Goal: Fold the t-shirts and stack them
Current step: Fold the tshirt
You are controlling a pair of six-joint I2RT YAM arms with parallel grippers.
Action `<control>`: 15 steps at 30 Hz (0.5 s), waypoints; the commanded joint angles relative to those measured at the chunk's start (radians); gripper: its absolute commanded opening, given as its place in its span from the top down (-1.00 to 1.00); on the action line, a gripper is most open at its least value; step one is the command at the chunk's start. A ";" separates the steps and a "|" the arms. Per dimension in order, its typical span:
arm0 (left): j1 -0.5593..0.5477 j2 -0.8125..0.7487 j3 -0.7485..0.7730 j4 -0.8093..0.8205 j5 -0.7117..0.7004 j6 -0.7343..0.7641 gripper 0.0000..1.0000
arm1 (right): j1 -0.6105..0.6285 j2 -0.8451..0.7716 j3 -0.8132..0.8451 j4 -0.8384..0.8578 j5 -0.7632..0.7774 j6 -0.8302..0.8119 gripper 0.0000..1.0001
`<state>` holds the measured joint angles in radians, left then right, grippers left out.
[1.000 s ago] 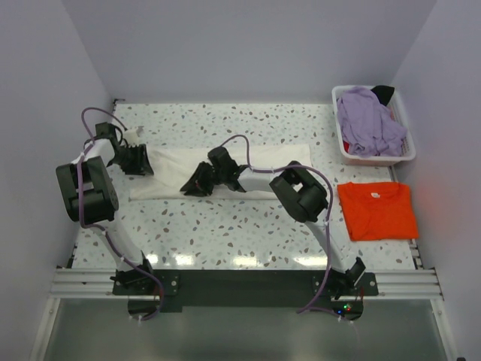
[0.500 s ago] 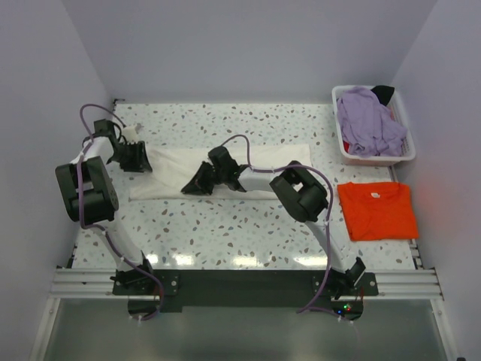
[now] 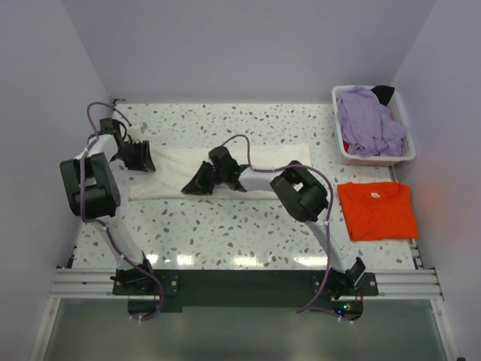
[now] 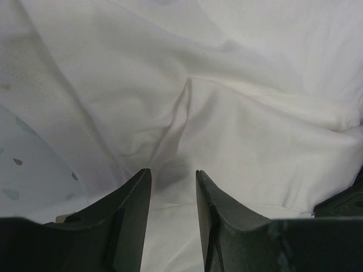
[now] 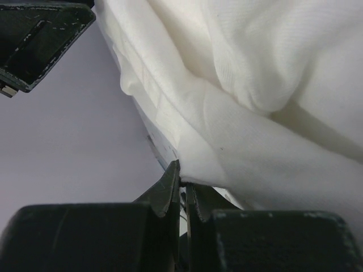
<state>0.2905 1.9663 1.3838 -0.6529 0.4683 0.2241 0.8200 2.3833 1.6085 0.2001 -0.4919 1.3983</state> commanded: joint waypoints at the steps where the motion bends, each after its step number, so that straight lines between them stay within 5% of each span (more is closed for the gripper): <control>1: -0.005 0.023 0.040 -0.007 0.013 0.020 0.16 | -0.009 0.001 -0.013 0.028 -0.011 -0.007 1.00; 10: -0.007 0.029 0.027 -0.022 0.000 0.023 0.19 | -0.009 -0.001 -0.010 0.035 -0.007 -0.005 1.00; 15: -0.005 -0.010 0.027 -0.027 0.013 0.026 0.37 | -0.009 -0.003 -0.009 0.035 -0.013 -0.016 1.00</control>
<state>0.2871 1.9968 1.3842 -0.6697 0.4625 0.2283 0.8158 2.3833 1.5990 0.2024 -0.4915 1.3949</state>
